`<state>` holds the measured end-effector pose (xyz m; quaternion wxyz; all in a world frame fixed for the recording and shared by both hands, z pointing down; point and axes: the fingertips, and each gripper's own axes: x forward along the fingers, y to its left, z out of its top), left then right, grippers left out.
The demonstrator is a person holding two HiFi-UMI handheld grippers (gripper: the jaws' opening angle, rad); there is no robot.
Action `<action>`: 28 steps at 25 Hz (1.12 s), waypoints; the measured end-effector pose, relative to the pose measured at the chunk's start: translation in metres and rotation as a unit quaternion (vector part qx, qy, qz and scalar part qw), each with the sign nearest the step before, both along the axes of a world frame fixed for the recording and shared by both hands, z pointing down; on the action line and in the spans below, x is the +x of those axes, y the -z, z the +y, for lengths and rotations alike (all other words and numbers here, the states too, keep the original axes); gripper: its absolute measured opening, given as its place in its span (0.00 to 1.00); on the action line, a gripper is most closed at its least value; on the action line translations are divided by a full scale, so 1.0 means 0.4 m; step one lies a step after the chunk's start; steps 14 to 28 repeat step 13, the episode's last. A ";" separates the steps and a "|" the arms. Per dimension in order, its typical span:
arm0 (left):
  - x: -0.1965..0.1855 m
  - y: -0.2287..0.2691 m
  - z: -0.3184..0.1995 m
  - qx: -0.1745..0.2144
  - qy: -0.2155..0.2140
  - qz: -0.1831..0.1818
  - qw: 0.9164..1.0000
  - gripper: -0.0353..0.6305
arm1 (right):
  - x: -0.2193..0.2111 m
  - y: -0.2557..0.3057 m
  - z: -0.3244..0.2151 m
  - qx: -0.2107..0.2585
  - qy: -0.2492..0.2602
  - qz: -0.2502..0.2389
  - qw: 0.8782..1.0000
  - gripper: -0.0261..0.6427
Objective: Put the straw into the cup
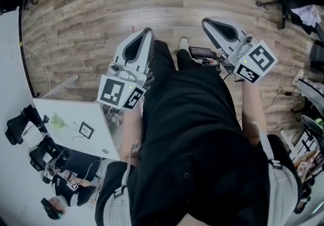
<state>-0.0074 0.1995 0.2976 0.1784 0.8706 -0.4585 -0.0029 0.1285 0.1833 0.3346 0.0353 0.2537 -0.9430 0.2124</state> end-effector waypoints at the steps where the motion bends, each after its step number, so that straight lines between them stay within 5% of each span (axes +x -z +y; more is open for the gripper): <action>1: 0.000 -0.002 0.001 -0.001 0.000 0.000 1.000 0.07 | 0.001 -0.001 0.000 -0.001 0.000 0.000 1.000 0.07; 28: -0.016 -0.012 -0.016 -0.006 0.009 0.002 1.000 0.07 | -0.011 -0.005 -0.005 0.003 0.014 0.009 1.000 0.06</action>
